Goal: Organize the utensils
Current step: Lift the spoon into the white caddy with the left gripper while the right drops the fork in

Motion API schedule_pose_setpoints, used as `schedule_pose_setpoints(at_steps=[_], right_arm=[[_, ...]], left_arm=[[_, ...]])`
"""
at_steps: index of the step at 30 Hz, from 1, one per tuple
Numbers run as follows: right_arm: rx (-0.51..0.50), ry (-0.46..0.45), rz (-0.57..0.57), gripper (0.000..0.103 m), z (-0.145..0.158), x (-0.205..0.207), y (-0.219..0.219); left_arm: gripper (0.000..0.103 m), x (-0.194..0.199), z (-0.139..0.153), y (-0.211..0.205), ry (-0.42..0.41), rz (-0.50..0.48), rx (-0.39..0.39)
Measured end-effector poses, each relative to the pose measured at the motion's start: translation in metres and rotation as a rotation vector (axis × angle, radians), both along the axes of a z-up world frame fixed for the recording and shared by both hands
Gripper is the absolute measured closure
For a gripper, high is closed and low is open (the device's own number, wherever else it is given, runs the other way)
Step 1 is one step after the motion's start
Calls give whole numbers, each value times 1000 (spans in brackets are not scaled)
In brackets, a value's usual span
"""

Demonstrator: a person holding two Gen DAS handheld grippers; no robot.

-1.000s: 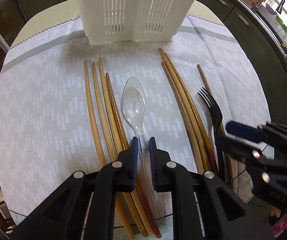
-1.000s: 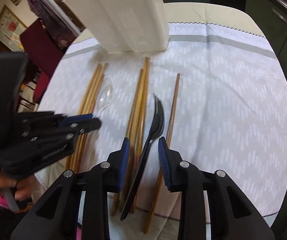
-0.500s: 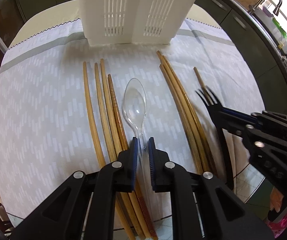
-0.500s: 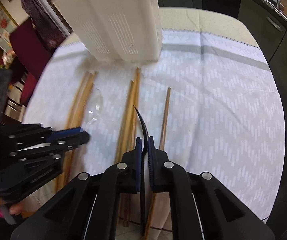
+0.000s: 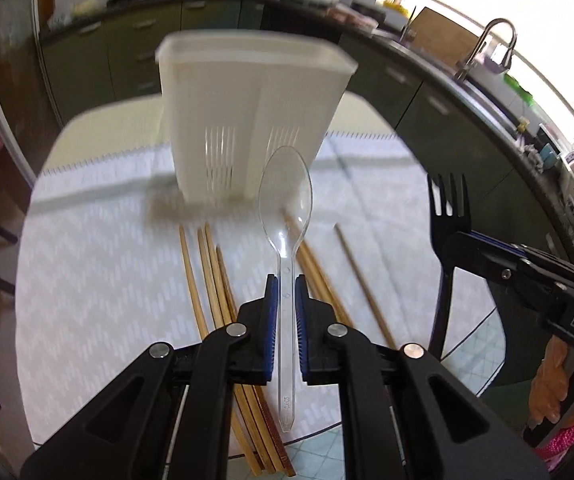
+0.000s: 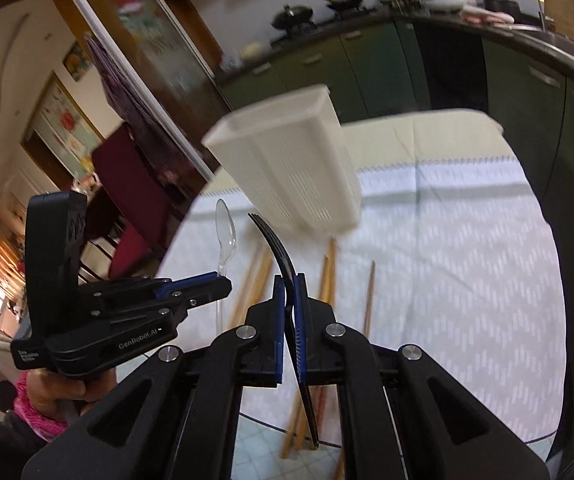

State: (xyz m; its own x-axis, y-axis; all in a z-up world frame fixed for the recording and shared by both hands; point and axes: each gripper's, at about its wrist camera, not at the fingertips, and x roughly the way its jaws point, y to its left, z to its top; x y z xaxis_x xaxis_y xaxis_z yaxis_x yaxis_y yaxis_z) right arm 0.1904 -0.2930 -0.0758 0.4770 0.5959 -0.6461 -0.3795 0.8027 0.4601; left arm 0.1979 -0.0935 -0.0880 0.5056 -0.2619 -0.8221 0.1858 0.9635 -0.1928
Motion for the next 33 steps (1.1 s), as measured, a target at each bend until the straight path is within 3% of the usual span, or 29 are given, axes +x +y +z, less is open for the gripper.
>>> schedule_pose_setpoints(at_steps=[5,9,13,17,21,24,28,33], right_arm=[[58,-64,4,97,26,-4,-2],[101,-123,-2,97,49,-1,-4],[145,-171,-14,97,73,7,-6],[169,-196,-15,97,90,17,-2],[182,-204,-13,97,99,24,2],[180,-201,-15,97,101,28,5],[171,-207,-26,97,101,32,5],[167,-226,-33,97,103,38,8]], left_arm=[[94,-6,32,0,-76,-1,-29],[94,-2,74,8,-188,11,-63],[94,17,130,24,-381,35,-123],[94,41,157,28,-551,48,-142],[94,73,152,30,-663,86,-140],[94,89,142,27,-742,114,-82],[94,108,118,16,-722,107,-8],[93,111,95,17,-658,107,2]])
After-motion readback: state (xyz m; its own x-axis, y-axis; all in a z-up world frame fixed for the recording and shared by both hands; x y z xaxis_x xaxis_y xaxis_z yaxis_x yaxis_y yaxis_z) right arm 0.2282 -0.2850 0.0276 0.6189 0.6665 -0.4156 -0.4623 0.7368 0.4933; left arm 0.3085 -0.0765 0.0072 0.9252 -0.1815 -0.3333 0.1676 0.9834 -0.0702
